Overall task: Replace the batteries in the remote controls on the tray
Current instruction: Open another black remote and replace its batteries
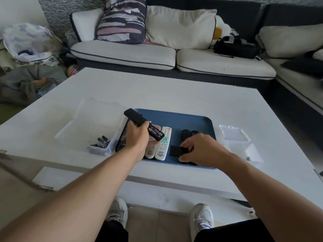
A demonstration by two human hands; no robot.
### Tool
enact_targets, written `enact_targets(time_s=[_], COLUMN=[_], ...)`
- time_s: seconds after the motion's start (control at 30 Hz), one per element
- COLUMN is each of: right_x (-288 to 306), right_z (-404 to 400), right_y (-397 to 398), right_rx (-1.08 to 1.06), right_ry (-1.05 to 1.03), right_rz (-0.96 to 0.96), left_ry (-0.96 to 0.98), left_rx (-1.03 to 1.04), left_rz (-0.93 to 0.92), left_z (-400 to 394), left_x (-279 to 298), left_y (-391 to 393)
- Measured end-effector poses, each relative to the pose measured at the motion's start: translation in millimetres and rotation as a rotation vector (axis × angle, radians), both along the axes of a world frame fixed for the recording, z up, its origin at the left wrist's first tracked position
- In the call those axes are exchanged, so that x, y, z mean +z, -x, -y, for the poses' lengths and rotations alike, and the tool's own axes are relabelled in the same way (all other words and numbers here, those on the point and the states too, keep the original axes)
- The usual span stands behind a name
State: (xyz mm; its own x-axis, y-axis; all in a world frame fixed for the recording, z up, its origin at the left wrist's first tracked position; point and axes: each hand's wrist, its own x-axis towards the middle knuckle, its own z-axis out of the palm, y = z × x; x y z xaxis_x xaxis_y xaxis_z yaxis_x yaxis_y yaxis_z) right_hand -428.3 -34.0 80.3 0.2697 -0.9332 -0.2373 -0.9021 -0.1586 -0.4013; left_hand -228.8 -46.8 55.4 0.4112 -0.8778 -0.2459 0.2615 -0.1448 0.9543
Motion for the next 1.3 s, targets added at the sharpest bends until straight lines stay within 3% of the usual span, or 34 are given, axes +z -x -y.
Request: enact_targets(time_s=[0.1,0.23,0.47,0.67,0.83,0.97,1.07,1.3], right_x=[-19.6,-35.1,-40.5,-38.7,-22.0,-8.9,-11.9,-14.0], right_z=[-12.6,-26.3,-31.2,-30.6,-23.3,-13.4,-8.4,-3.0], right_y=[1.5,0.9,8.4,9.8,11.6,5.0,-4.7,-14.1], right_rx=[0.070,0.131,0.094,0.099,0.010,-0.097,-0.017,0.140], right_ry=[-0.080,-0.013,0.093,0.123,0.156,0.400,0.558,0.589], right_rz=[-0.186,-0.329,-0.439,-0.492,-0.365,-0.023,0.199,0.148], left_ry=[-0.075,-0.063,-0.004,-0.048,-0.075,-0.071,-0.063,-0.054], left_rx=[-0.062,-0.216,-0.360,-0.407,-0.438,-0.472,-0.486,-0.500], left_rz=[-0.067,-0.055,-0.018,-0.111,-0.193,-0.205,-0.212,-0.232], left_z=[-1.6,-6.6,-6.0,-2.5,-2.8,-3.5,-4.9,-5.5], left_x=[-2.0,-4.1,-1.3,2.0,4.7,5.7,5.5,7.4], left_y=[-1.0,5.2,15.4,19.2,20.0,23.0,27.1,32.7])
